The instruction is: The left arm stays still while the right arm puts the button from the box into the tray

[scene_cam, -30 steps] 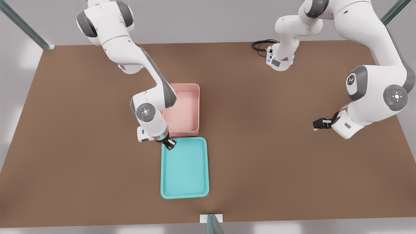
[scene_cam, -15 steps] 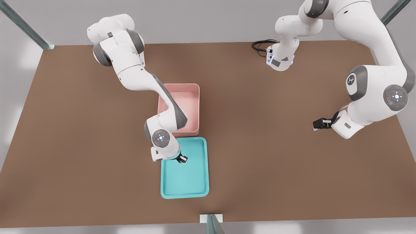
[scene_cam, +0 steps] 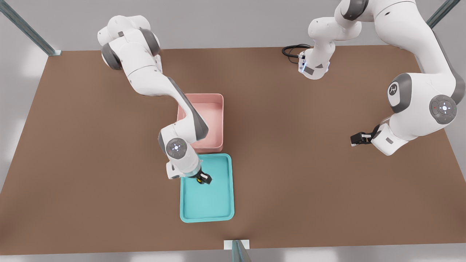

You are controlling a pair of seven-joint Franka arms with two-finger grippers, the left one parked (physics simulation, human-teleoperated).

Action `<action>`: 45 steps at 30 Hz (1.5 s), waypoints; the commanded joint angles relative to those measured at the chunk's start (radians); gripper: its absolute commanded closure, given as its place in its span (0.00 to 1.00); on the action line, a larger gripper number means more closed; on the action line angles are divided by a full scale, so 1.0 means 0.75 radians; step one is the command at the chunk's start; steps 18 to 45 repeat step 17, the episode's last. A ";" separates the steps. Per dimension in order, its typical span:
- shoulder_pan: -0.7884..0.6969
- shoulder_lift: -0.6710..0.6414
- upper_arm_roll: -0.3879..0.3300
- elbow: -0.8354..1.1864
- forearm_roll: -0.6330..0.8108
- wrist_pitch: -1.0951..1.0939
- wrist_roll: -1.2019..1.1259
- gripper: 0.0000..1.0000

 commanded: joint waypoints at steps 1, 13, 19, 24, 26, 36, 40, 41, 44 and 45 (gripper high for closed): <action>-0.058 -0.153 -0.003 -0.017 0.024 -0.222 -0.257 0.00; -0.627 -0.632 0.002 -0.484 -0.058 -0.478 -1.244 0.00; -0.590 -0.615 0.002 -0.484 -0.054 -0.478 -1.224 0.00; -0.590 -0.615 0.002 -0.484 -0.054 -0.478 -1.224 0.00; -0.590 -0.615 0.002 -0.484 -0.054 -0.478 -1.224 0.00; -0.590 -0.615 0.002 -0.484 -0.054 -0.478 -1.224 0.00; -0.590 -0.615 0.002 -0.484 -0.054 -0.478 -1.224 0.00; -0.590 -0.615 0.002 -0.484 -0.054 -0.478 -1.224 0.00; -0.590 -0.615 0.002 -0.484 -0.054 -0.478 -1.224 0.00; -0.590 -0.615 0.002 -0.484 -0.054 -0.478 -1.224 0.00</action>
